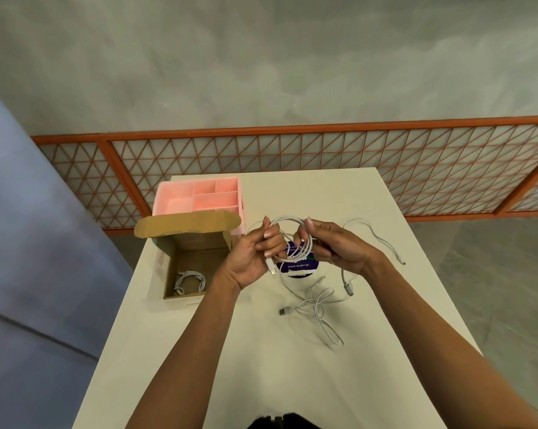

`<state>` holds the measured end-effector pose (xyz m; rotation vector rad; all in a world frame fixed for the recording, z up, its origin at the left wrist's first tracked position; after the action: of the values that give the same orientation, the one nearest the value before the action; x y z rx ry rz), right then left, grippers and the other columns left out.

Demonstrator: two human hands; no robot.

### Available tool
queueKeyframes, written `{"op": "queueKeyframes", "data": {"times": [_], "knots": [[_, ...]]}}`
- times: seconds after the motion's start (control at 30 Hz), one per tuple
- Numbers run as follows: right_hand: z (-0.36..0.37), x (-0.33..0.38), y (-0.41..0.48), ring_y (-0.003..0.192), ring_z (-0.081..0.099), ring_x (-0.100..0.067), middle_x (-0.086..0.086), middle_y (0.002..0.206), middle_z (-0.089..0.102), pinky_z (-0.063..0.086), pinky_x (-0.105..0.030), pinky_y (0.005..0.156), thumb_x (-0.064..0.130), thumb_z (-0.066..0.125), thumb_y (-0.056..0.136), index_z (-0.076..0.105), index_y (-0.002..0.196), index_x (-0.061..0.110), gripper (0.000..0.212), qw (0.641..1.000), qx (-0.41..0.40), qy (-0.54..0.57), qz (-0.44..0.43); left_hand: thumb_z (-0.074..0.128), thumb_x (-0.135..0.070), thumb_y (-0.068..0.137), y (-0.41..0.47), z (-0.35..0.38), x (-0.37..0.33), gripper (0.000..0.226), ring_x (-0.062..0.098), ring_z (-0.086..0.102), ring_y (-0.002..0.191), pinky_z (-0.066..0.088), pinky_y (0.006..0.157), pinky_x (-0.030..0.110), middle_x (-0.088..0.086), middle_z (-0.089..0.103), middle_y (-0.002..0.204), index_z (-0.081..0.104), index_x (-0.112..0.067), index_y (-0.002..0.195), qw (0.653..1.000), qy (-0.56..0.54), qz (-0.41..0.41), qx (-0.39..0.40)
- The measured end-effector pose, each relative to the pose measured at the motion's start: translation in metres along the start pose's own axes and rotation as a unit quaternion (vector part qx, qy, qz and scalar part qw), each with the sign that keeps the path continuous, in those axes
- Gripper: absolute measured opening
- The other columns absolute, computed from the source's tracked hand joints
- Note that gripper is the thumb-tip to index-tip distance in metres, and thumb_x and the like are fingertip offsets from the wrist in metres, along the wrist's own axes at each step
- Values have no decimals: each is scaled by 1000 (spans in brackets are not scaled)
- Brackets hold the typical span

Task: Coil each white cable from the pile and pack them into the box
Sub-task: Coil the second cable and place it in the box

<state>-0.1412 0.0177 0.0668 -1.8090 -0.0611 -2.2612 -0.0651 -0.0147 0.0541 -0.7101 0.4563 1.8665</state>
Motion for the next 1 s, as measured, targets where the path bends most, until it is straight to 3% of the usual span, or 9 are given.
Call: {"op": "queueKeyframes", "data": {"times": [0.07, 0.17, 0.3, 0.43, 0.57, 0.67, 0.83, 1.0], "knots": [[4, -4, 1, 38, 25, -2, 1, 78, 65, 13, -20, 42, 44, 53, 89, 54, 89, 12, 31, 999, 24, 36, -5, 69, -38, 83, -1, -5, 0, 32, 4, 38, 43, 43, 54, 20, -8, 21, 49, 52, -18, 63, 1000, -12, 0, -10], [3, -8, 2, 37, 25, -1, 2, 75, 65, 17, -16, 40, 40, 57, 87, 54, 89, 11, 29, 998, 21, 55, -6, 62, -35, 89, -2, -4, 2, 31, 5, 27, 44, 38, 51, 18, -8, 21, 49, 52, -18, 64, 999, -42, 3, -4], [-5, -8, 4, 38, 22, -2, 5, 67, 61, 16, -18, 41, 34, 51, 93, 59, 82, 15, 23, 998, -50, 26, -16, 31, -33, 99, -3, -4, 2, 44, 7, 19, 44, 36, 49, 18, -8, 20, 47, 49, -19, 61, 998, -49, 14, -46], [-14, -2, 5, 39, 20, -4, 5, 60, 54, 14, -22, 44, 33, 47, 97, 59, 78, 16, 28, 991, -131, -22, -16, 25, -32, 102, -4, -5, -1, 48, 6, 30, 41, 40, 53, 20, -9, 32, 44, 46, -19, 60, 997, -26, 22, -71], [-18, -5, 8, 40, 21, -6, 5, 54, 44, 16, -21, 44, 37, 43, 99, 54, 73, 17, 35, 981, -193, -12, 5, 23, -32, 104, -1, -7, 4, 53, 5, 30, 39, 41, 54, 20, -9, 31, 43, 47, -18, 59, 995, -25, 30, -93], [-19, -2, 7, 41, 26, -6, 1, 63, 57, 19, -19, 44, 41, 40, 100, 59, 77, 14, 41, 977, -194, -82, 26, 23, -32, 104, -1, -7, 7, 53, 3, 30, 35, 37, 49, 18, -10, 32, 42, 49, -18, 59, 996, -37, 25, -83], [-31, 37, 3, 42, 47, 2, -3, 79, 65, 36, -9, 48, 26, 47, 99, 67, 89, 3, 33, 937, -274, -209, -55, 32, -35, 99, -3, -7, 20, 42, 1, 30, 35, 34, 49, 18, -10, 34, 44, 48, -18, 64, 999, -16, -13, -42], [-32, 51, 10, 42, 48, 4, -3, 72, 65, 34, -8, 49, 29, 48, 99, 64, 81, 9, 31, 918, -316, -231, -70, 32, -36, 99, -5, 0, 28, 41, 4, 24, 37, 34, 51, 18, -9, 26, 46, 48, -18, 66, 999, -26, -14, -19]]}}
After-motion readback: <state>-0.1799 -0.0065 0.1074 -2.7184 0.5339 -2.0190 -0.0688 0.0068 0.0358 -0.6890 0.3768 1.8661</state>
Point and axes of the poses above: each hand's wrist, its own y-axis towards the middle knuckle, its own z-axis out of the palm, x = y × z, the point moved 9 cm from there along y, towards the middle knuckle
